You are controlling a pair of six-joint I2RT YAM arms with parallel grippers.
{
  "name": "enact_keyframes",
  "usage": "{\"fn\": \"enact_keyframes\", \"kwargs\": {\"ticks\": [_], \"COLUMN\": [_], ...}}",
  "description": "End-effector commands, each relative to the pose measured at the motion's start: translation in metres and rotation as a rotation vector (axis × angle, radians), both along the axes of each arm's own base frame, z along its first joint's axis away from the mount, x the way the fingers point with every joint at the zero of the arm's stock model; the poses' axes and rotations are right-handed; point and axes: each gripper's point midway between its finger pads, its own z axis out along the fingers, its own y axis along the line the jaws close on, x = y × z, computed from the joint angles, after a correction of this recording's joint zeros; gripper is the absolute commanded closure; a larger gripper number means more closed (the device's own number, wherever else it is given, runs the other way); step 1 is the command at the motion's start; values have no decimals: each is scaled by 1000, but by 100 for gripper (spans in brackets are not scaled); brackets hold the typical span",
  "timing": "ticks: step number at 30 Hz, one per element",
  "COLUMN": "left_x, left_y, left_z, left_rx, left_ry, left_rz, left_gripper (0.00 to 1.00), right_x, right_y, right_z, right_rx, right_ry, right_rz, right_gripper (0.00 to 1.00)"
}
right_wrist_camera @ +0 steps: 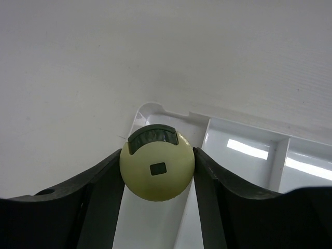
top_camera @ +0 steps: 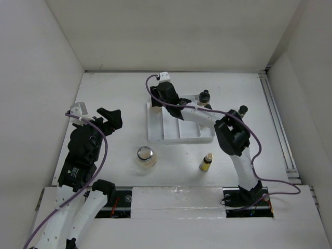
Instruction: Organize the condiment bottles
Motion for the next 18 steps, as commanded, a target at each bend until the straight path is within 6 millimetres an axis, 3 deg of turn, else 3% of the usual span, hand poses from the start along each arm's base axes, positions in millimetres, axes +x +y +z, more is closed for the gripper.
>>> {"fn": "enact_keyframes", "kwargs": {"ticks": [1, 4, 9, 10, 11, 13, 14, 15, 16, 17, 18], "left_x": [3, 3, 3, 3, 3, 3, 3, 3, 3, 3, 3], "left_y": [0, -1, -2, -2, -2, -2, -2, -4, -3, -3, -3], "left_z": [16, 12, 12, 12, 12, 12, 12, 12, 11, 11, 11], "left_rx": [-6, -3, -4, -4, -4, -4, -4, -5, 4, 4, 4], "left_ry": [-54, -45, -45, -45, -45, -45, -45, -45, -45, -45, -45], "left_rz": [-2, -2, -11, -11, -11, -11, -11, -20, -21, -21, -21], "left_gripper": [13, 13, 13, 13, 13, 13, 13, 13, 13, 13, 13], "right_x": [8, 7, 5, 1, -6, -15, -26, -36, -50, -65, -75], "right_y": [13, 18, 16, 14, 13, 0, -12, -18, -28, -48, -66], "right_z": [19, 19, 48, 75, 83, 97, 134, 147, 136, 174, 179], "right_rx": [26, 27, 52, 84, 87, 90, 129, 137, 113, 170, 172], "right_ry": [-39, -39, -66, -97, -104, -116, -161, -177, -158, -201, -213], "right_rz": [14, 39, 39, 47, 48, 30, 21, 14, 9, -22, -86], "right_gripper": [40, 32, 17, 16, 16, 14, 12, 12, 12, 14, 16]}}
